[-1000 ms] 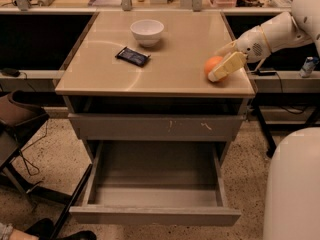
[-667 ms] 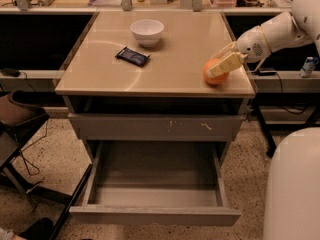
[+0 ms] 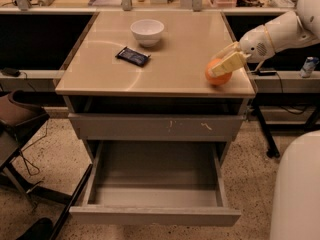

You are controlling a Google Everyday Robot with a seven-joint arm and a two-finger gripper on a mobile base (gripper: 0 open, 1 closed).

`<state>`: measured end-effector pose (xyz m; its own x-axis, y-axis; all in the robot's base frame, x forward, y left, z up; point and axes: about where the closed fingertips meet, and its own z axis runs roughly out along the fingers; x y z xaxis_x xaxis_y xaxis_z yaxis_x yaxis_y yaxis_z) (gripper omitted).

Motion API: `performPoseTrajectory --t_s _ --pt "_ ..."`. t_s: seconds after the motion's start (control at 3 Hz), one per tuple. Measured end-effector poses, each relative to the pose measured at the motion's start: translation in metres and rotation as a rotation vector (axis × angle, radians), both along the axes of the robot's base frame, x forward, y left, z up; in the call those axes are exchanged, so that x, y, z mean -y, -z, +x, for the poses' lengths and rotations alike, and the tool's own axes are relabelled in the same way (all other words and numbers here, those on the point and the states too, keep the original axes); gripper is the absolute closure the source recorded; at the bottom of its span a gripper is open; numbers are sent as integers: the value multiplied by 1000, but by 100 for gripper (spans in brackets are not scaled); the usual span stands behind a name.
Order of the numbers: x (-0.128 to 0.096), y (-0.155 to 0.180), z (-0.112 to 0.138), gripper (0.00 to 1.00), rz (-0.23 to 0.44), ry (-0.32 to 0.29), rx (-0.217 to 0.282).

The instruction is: Place orange into middle drawer

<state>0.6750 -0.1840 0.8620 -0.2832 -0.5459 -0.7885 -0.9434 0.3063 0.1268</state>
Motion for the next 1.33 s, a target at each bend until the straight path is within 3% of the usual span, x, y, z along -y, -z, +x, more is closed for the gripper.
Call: performPoseTrajectory --t_s 0.33,0.67,1.0,1.33 --pt "15 -31 -31 100 3 17 83" --pt "22 -94 -85 100 16 61 255" --pt "3 -146 -137 100 44 82 455" --pt "-2 -128 -154 100 46 80 458"
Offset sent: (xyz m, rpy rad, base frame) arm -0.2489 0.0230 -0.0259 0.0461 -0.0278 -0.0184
